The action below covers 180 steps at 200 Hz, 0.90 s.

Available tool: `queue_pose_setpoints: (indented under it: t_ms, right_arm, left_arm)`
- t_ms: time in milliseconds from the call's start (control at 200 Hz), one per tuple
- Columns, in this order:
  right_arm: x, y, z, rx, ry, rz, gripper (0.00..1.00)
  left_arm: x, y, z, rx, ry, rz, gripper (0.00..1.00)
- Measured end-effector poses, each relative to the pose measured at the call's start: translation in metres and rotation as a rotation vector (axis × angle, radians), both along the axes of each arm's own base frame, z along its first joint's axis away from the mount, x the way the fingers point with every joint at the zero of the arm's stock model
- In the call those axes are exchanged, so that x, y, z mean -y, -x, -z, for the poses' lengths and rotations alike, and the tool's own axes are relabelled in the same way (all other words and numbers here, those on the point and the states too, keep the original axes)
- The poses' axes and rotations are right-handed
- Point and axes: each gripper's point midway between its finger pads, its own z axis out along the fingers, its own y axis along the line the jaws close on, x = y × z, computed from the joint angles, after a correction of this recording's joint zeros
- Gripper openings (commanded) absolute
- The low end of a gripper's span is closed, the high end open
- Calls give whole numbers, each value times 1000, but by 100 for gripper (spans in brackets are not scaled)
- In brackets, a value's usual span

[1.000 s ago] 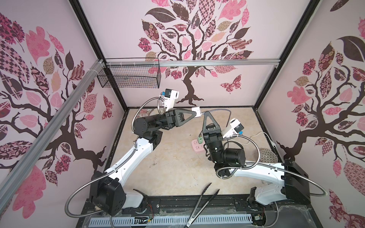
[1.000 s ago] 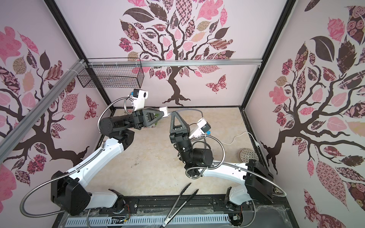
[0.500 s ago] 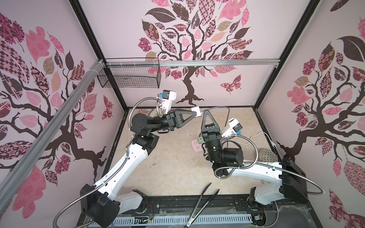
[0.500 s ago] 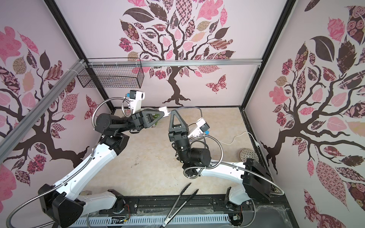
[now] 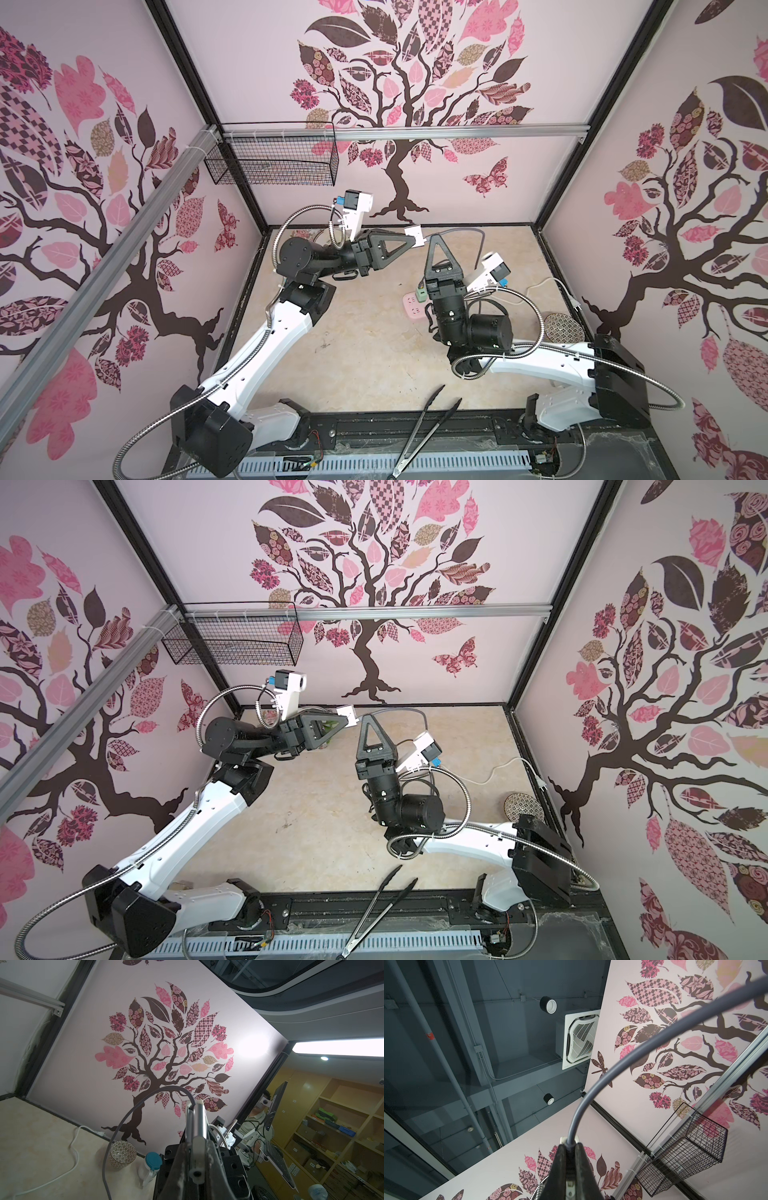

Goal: Charge mp3
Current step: Insert the charging cable into the MP3 player.

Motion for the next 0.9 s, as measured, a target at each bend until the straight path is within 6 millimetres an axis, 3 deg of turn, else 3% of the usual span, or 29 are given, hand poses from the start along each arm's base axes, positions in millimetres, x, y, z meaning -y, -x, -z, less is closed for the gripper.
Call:
queue_pose_setpoints:
  t_ms: [585, 635, 700, 805, 900]
  right_arm:
    - [-7, -8, 9, -23, 39, 54, 0]
    - [-7, -8, 9, -27, 38, 55, 24]
    - [-13, -7, 14, -20, 61, 43, 45]
    - [-50, 0, 46, -10, 228, -39, 57]
    - [-64, 5, 67, -14, 349, -99, 59]
  left_arm:
    - [-1, -11, 2, -54, 2, -64, 0]
    - [-1, -12, 2, -55, 1, -68, 0]
    - [1, -15, 4, -57, -1, -89, 0]
    - [9, -17, 18, -86, -51, -115, 0]
    - [10, -24, 36, -118, -100, -152, 0]
